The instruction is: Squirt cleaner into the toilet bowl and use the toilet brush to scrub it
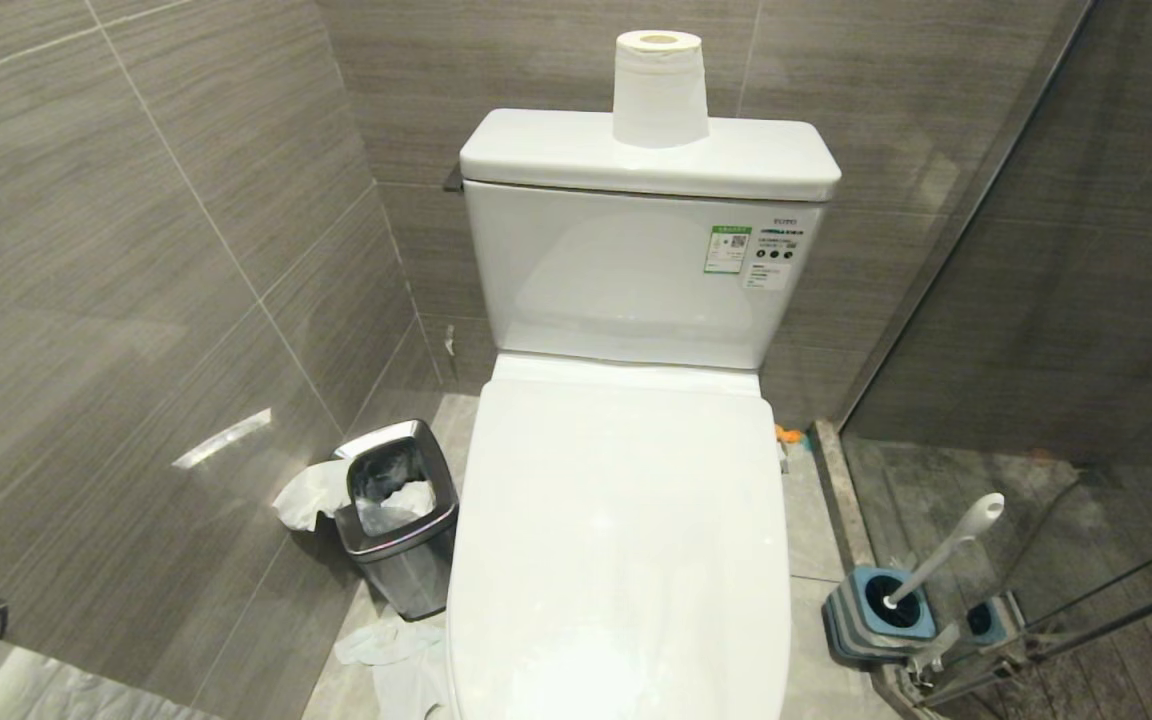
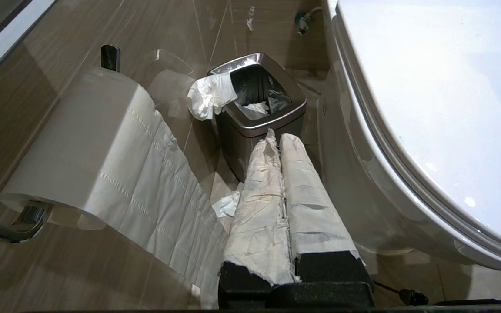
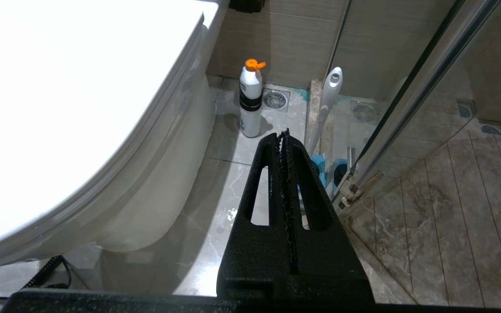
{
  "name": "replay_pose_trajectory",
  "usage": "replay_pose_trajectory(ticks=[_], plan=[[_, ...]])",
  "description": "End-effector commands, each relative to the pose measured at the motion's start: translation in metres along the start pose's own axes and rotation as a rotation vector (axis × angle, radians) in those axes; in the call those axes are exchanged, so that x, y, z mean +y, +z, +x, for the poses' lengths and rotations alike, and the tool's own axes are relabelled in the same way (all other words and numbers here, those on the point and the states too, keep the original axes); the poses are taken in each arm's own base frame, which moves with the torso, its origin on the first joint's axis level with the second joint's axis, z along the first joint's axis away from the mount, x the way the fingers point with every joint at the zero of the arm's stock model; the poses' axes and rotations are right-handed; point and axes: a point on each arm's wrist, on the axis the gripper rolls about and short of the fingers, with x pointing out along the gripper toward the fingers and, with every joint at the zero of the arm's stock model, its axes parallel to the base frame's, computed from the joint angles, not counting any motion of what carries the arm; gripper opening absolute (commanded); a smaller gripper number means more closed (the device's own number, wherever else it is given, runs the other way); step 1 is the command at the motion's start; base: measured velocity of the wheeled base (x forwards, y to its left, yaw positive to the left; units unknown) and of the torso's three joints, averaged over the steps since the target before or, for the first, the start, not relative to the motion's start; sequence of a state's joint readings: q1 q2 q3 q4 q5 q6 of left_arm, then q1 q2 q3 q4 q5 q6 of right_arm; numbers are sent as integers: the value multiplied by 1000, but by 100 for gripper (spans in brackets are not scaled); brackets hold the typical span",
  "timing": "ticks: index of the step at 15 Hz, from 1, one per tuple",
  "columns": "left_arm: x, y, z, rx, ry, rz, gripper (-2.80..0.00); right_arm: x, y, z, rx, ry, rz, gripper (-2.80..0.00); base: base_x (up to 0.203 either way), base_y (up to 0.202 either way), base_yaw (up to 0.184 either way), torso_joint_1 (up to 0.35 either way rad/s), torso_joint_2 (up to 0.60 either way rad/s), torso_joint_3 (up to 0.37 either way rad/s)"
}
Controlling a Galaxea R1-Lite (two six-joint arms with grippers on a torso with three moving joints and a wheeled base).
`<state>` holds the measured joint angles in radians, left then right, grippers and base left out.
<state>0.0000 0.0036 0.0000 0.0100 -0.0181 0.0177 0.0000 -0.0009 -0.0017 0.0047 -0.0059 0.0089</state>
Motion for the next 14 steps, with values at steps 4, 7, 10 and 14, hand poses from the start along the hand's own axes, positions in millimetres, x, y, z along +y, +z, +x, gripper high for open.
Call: replay_pose_trajectory(ticks=[4,7,10,14], plan=[[0,-1,0,2,0,1,-280,0,0,0,2,0,0,-280,0,0,0,0,0,0],[0,-1,0,3,-3,30,-280,0,-1,0,4,7,-24,-280,0,0,0,0,0,0],[0,-1,0,3,-19,133,-280,0,-1,0,5,12,-63,-280,0,0,0,0,0,0],[-1,-1,0,-3,-49,179,-280,1,-1,0,3,37,-94,-280,0,0,0,0,0,0]])
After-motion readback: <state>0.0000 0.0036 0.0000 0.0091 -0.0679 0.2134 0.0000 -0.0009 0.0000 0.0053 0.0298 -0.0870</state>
